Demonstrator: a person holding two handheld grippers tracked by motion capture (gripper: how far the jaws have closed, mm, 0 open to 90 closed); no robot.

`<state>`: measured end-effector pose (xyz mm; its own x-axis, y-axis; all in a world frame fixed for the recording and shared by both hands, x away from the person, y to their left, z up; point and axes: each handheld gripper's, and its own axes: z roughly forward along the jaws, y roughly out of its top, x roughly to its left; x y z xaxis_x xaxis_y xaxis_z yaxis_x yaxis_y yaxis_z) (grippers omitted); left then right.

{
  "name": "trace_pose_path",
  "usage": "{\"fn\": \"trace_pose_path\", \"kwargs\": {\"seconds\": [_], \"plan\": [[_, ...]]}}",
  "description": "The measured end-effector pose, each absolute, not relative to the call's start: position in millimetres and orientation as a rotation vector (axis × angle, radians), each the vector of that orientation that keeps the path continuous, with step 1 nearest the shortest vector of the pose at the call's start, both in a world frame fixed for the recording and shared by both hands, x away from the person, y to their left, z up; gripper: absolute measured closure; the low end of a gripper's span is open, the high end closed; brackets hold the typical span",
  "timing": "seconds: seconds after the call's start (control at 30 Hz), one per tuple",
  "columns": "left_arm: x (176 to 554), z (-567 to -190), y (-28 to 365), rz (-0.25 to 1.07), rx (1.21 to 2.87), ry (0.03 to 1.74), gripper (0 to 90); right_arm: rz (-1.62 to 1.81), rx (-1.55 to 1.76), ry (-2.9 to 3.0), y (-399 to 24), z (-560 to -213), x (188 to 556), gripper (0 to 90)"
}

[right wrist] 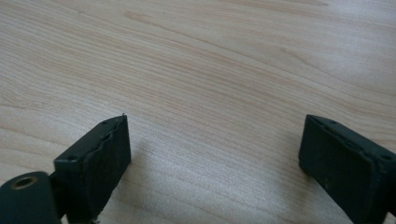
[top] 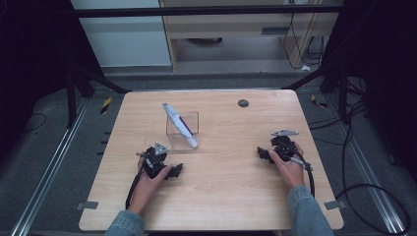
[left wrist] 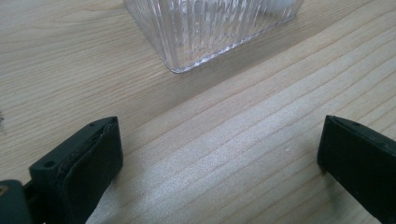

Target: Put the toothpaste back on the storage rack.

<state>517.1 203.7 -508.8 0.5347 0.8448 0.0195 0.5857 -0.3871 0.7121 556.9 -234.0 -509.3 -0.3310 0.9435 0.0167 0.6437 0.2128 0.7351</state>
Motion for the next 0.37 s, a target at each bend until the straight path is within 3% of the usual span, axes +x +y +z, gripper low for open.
{"fn": "trace_pose_path", "kwargs": {"seconds": [0.37], "plan": [[517.0,-508.9,203.7,0.506,2.114,1.153,0.0,0.862,1.508,2.016,-228.5,-511.7,558.4,0.3]]}}
